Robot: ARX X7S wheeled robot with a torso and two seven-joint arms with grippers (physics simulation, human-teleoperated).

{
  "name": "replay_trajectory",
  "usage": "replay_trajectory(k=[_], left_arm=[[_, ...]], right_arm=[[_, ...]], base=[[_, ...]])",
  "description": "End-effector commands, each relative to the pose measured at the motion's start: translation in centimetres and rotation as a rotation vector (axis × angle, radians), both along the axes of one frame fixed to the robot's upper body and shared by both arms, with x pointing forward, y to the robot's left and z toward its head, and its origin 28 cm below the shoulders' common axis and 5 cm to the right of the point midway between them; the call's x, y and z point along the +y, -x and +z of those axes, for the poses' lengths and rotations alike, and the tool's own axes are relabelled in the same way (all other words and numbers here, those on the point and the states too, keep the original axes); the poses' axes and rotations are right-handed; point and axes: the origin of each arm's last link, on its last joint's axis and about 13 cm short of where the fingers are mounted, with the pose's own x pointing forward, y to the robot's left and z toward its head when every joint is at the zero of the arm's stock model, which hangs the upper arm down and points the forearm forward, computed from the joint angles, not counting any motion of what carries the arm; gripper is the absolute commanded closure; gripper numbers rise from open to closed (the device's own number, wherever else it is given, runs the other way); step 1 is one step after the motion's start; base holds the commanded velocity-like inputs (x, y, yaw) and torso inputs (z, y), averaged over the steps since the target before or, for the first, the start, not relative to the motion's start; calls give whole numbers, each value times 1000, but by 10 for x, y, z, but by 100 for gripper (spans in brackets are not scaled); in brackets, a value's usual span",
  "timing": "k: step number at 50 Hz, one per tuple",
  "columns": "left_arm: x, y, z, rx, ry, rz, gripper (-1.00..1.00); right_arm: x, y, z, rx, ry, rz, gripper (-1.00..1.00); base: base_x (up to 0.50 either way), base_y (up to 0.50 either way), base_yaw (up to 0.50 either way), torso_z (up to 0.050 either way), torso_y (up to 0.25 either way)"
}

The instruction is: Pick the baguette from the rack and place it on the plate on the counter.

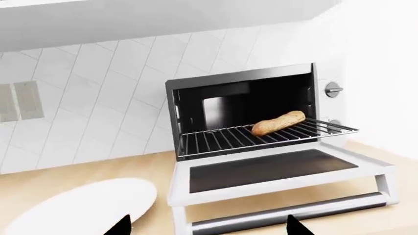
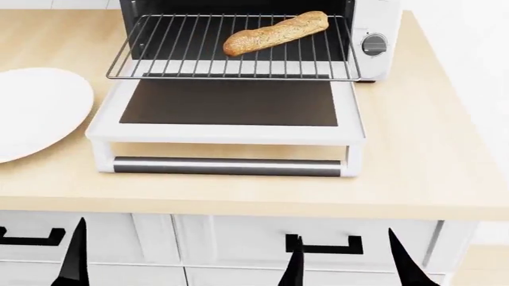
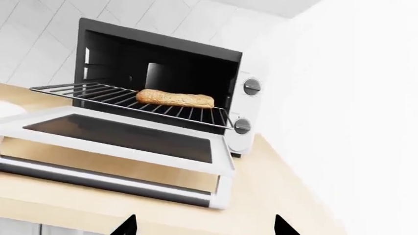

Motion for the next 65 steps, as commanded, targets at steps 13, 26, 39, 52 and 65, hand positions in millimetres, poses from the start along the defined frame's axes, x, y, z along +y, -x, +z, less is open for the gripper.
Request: replay_trajectory(k=[13,26,39,52,65], left_arm=[[2,8,55,-105,-69,-6,-100],[3,10,83,-152,-104,-14,-100],[4,9,107,-186,-140,-8,-100],[3,10,113,-192,-165,-11,-100],[1,14,124,-217,-183,-20,-100]], right_arm=[[-1,4,41,-76,91,-33,-100],[-5,-9,69,-137,156,-70,-100],[-6,18,107,-182,227,-101,-100],[-9,26,114,-219,230,-134,-100],[-10,30,116,-228,231,-125,-100]], base=[[0,0,0,46,92],[0,0,0,46,92],[83,0,0,46,91],[500,0,0,46,92],[470,0,0,46,92]])
